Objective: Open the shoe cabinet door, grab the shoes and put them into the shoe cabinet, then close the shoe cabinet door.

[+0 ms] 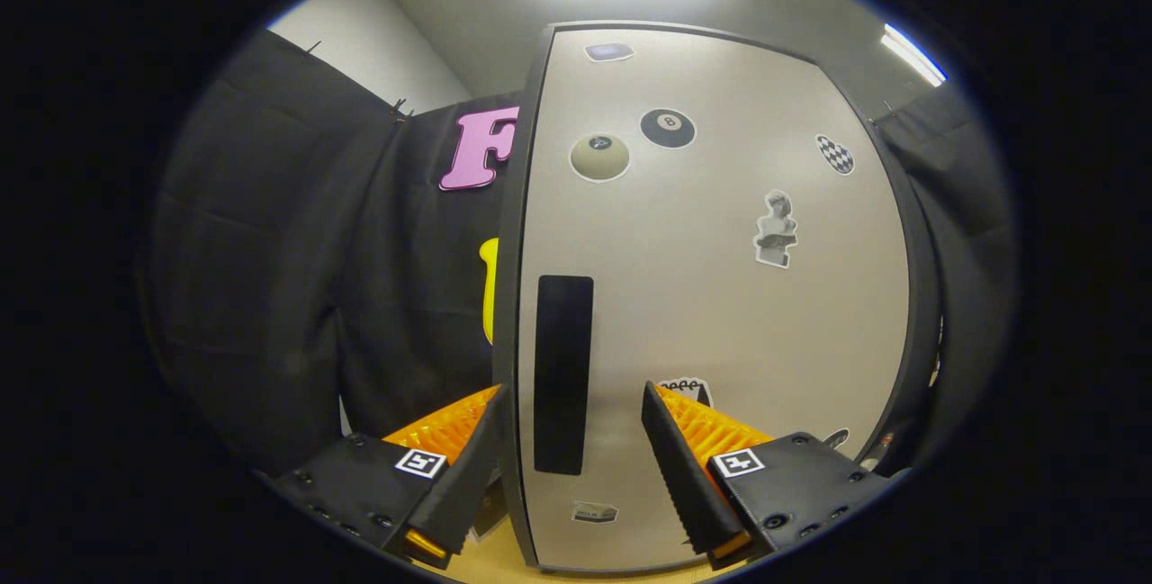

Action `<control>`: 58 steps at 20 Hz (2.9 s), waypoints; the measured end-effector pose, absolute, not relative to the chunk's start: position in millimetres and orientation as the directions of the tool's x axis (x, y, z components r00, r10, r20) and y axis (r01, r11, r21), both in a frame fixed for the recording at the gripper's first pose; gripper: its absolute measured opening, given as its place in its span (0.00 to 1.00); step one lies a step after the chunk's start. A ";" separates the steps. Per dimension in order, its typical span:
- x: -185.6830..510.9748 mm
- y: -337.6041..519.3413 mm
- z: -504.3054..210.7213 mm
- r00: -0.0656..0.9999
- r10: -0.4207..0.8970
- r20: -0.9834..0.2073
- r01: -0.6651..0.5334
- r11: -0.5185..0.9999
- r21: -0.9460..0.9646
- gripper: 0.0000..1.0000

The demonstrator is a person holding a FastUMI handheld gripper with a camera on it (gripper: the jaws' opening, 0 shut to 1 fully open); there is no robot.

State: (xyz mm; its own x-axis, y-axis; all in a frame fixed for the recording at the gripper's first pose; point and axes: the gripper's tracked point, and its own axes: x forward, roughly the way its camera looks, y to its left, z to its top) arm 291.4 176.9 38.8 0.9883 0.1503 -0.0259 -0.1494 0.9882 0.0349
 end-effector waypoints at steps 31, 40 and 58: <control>110.9 53.3 74.2 0.940 0.337 -0.062 -0.329 0.938 0.109 0.16; 73.1 -66.3 77.6 0.989 0.143 -0.023 -0.144 0.989 -0.042 0.15; 28.7 8.3 46.9 0.978 0.201 0.052 -0.198 0.979 -0.054 0.29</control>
State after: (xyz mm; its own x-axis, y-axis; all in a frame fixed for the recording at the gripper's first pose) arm 28.7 8.3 46.9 0.9783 0.2007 0.0523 -0.1979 0.9788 -0.0536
